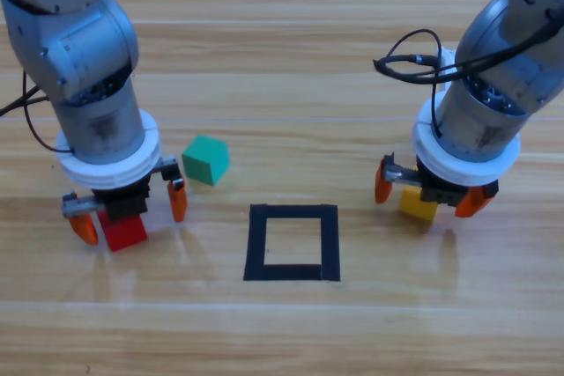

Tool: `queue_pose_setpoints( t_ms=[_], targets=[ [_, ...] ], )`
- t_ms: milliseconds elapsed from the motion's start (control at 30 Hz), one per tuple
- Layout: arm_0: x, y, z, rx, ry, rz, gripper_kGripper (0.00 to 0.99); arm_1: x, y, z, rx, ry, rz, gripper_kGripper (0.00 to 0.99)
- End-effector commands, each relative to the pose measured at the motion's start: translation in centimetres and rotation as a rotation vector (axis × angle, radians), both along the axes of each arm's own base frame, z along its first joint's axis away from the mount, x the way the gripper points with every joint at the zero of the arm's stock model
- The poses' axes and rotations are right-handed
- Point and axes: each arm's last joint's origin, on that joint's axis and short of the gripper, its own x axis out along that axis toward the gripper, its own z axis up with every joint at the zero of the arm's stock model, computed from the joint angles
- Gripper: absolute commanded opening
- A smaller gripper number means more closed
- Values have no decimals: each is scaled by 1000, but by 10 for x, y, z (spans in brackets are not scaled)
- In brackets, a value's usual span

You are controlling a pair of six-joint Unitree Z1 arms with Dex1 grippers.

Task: Stack the blocks in the rectangular block: red at the bottom, yellow in the middle, green on top

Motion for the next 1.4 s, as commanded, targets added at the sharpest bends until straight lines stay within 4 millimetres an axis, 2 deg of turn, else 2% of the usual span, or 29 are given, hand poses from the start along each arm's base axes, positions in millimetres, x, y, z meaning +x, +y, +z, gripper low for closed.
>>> queue_pose_setpoints(
  t_ms=[33, 167, 267, 467, 700, 767, 833, 933, 967, 1067, 1133, 1233, 1400],
  targets=[
    [12, 17, -15, 2, 43, 74, 962, 19, 4, -27, -70, 53, -120, 953],
    [17, 27, -15, -13, 49, 102, 953, 31, 16, -38, -125, 100, -163, 953],
    [18, 31, -15, -20, 53, 116, 925, 42, 22, -36, -175, 78, -158, 953],
    [15, 34, -21, -30, 58, 122, 762, 51, 13, -41, -180, 101, -201, 968],
    [14, 34, -18, -34, 47, 90, 359, 54, 10, -52, -158, 158, -209, 983],
    [12, 35, -15, -30, 37, 79, 299, 56, 11, -57, -146, 181, -212, 957],
    [12, 33, -10, -32, 26, 42, 209, 57, 10, -61, -129, 208, -217, 888],
    [10, 14, 2, -48, -7, -91, 25, 58, 11, -63, -114, 220, -218, 764],
    [9, 5, 7, -51, -14, -141, 0, 57, 12, -63, -110, 222, -213, 704],
    [9, -43, 18, -42, -3, -333, 0, 57, 12, -59, -101, 218, -186, 189],
    [2, -68, 23, -41, 0, -405, 0, 58, 12, -52, -93, 204, -157, 8],
    [-10, -96, 26, -50, 1, -461, 0, 63, 15, -33, -91, 166, -92, 0],
    [-31, -125, 18, -54, 24, -476, 0, 62, 15, 13, -114, 151, 6, 0]
  ],
)
